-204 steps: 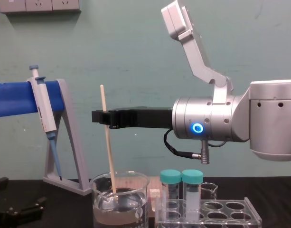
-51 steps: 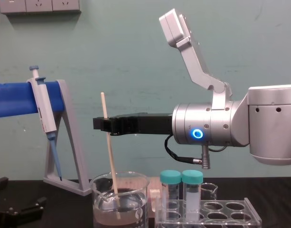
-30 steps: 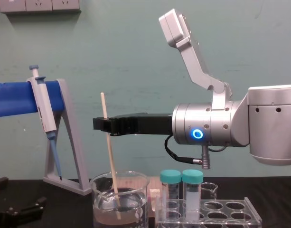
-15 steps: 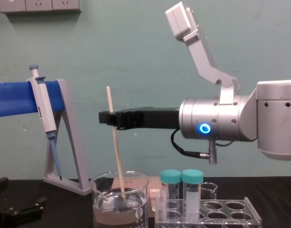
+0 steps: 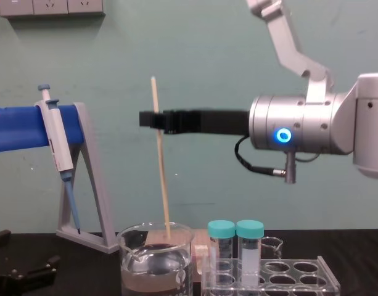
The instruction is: Hold the thermometer with one hand and immerse one end into the beaker, then reinsert it into the test tube rack.
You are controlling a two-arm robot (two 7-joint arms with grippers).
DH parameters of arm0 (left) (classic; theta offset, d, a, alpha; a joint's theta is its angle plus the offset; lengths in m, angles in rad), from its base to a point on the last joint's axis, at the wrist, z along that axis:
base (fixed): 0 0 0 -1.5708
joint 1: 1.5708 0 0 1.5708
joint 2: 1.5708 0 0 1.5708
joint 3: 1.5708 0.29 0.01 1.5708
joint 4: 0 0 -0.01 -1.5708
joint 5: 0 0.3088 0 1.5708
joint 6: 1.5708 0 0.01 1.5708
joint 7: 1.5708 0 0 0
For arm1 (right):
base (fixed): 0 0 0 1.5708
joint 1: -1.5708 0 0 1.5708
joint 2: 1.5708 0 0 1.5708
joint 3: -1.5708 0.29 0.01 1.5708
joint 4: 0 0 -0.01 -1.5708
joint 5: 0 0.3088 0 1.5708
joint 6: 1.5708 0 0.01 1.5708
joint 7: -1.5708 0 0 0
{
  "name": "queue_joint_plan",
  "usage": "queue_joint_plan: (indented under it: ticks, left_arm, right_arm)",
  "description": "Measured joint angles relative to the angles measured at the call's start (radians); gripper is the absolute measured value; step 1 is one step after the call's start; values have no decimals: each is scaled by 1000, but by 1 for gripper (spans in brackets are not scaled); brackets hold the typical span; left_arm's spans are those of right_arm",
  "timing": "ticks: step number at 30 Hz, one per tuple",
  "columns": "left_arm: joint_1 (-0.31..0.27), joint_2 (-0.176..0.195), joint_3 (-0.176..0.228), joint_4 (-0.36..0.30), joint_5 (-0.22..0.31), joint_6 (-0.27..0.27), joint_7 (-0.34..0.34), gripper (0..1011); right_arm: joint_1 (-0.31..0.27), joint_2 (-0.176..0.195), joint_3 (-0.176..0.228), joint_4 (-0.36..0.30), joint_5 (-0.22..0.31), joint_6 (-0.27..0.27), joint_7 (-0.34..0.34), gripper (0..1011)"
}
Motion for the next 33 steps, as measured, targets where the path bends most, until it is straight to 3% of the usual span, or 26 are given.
queue_joint_plan:
  ticks: [17, 24, 33]
  left_arm:
    - [0, 0, 0, 0, 0, 0, 0, 1004]
    - [0, 0, 0, 0, 0, 0, 0, 1004]
    - [0, 0, 0, 0, 0, 0, 0, 1004]
  right_arm:
    - [-21, 77, 40, -157, 20, 18, -69, 54]
    - [-58, 135, 82, -239, 30, 58, -129, 55]
    - [-150, 204, 152, -332, 70, 126, -216, 55]
